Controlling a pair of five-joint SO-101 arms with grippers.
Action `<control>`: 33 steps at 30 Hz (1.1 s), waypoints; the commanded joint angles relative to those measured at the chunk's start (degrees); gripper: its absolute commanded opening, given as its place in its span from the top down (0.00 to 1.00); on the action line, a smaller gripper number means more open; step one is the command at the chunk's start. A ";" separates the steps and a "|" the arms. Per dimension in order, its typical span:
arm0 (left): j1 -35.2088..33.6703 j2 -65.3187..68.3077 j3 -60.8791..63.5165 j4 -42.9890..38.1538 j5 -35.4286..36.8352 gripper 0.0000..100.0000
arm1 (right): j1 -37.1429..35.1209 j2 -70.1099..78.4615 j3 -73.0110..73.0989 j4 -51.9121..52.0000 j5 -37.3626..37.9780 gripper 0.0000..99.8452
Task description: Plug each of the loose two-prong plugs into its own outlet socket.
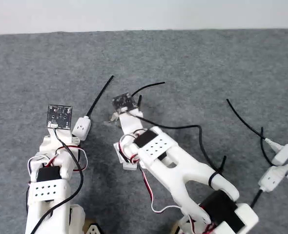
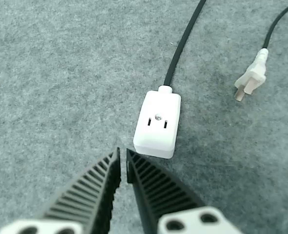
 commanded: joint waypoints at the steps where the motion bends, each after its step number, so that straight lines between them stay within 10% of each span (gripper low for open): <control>1: -0.70 -0.97 -1.27 -1.58 -0.97 0.98 | -0.92 -0.40 -5.45 4.35 -5.27 0.70; 12: -8.97 -1.23 -3.30 -5.19 5.63 0.98 | -8.75 2.95 -5.27 1.45 -11.96 0.70; 18: -9.76 -0.88 -3.74 -5.63 6.95 0.98 | -4.44 14.11 -11.25 3.21 -11.78 0.74; 22: -9.67 -0.88 -3.74 -5.63 6.95 0.98 | -3.47 19.03 -18.99 9.54 -10.99 0.99; 33: -8.18 -0.88 -2.95 -5.63 6.95 0.98 | 12.35 9.19 -20.13 18.59 -5.10 0.99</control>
